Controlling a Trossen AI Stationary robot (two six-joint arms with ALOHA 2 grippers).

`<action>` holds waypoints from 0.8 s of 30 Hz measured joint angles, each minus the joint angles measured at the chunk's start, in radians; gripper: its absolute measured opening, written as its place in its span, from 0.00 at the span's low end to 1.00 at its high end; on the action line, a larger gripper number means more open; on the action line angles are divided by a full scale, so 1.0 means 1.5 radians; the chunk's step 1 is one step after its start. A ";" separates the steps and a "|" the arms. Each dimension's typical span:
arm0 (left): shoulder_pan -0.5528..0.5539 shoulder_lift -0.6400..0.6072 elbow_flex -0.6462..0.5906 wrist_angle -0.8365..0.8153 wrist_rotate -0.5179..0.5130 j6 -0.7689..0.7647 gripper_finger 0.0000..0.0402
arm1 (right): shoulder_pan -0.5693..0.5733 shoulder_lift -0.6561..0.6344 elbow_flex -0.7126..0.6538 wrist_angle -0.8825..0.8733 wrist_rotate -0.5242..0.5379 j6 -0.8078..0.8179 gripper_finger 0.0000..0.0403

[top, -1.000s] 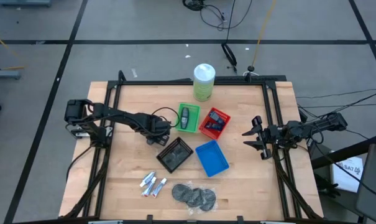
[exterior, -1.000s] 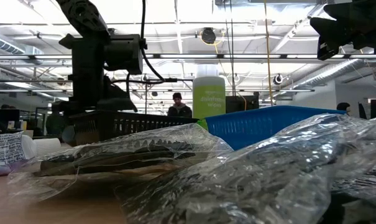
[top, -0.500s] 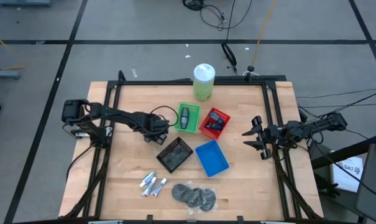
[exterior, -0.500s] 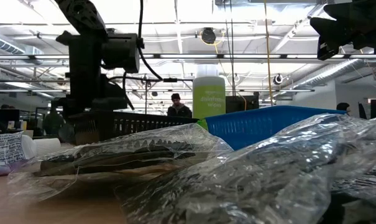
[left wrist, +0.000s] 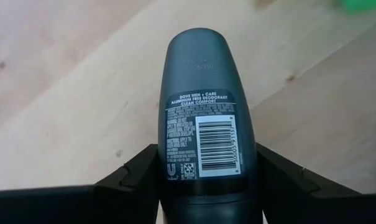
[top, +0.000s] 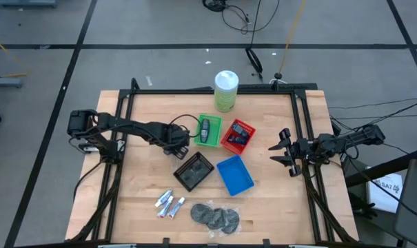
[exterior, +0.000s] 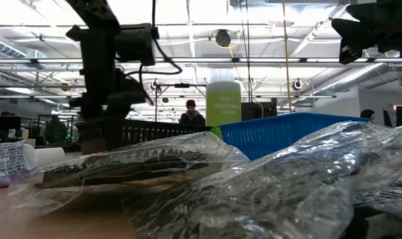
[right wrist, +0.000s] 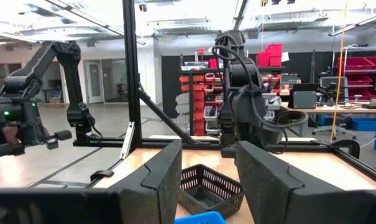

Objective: Pick & Place Travel size toiletries
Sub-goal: Put the black deodorant into the green bin

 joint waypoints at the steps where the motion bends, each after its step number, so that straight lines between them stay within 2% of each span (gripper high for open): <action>1: 0.000 0.000 0.008 0.000 -0.001 0.007 0.50 | 0.000 0.000 0.000 0.000 0.000 0.000 0.35; 12: -0.001 -0.001 0.084 -0.006 -0.048 0.076 0.49 | 0.000 0.000 0.000 0.000 0.000 0.000 0.35; 24: -0.002 -0.001 0.157 0.009 -0.063 0.150 0.49 | 0.000 0.000 0.000 0.000 0.000 0.000 0.35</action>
